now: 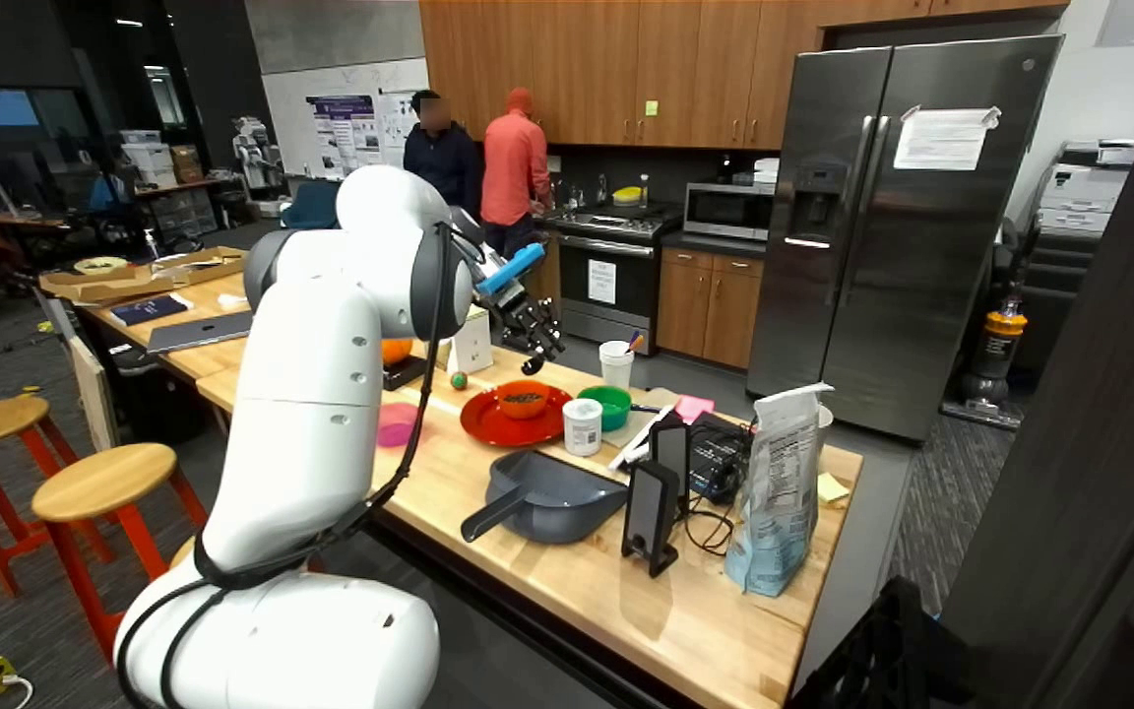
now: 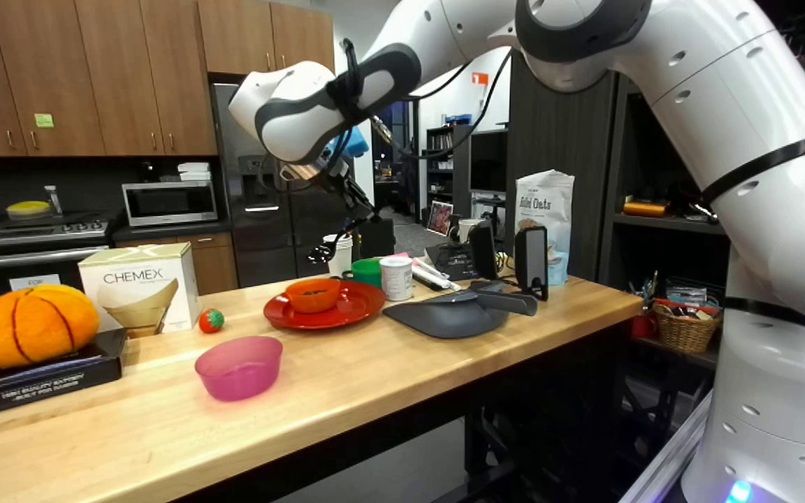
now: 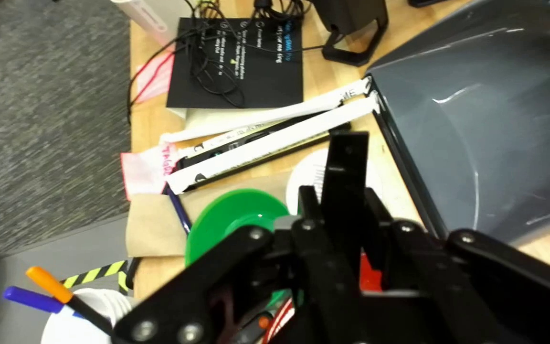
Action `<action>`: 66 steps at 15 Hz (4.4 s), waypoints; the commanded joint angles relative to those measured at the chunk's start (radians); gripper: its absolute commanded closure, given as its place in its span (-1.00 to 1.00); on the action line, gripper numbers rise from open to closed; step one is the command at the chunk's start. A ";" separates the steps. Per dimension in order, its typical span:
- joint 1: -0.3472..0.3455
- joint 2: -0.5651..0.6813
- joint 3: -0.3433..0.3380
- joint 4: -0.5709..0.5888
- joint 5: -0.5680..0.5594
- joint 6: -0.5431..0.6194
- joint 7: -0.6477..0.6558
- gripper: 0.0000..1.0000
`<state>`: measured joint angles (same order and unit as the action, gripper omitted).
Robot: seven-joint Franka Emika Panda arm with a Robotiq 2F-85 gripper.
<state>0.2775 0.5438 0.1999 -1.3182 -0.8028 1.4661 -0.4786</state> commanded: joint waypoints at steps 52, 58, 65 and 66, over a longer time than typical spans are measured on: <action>-0.221 -0.386 -0.166 -0.391 0.661 0.285 0.421 0.88; -0.227 -0.350 -0.163 -0.373 0.663 0.219 0.367 0.88; -0.227 -0.279 -0.160 -0.337 0.655 0.155 0.296 0.88; -0.226 -0.263 -0.159 -0.326 0.650 0.150 0.285 0.88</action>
<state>0.0636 0.2399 0.0346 -1.6885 -0.1555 1.6510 -0.1479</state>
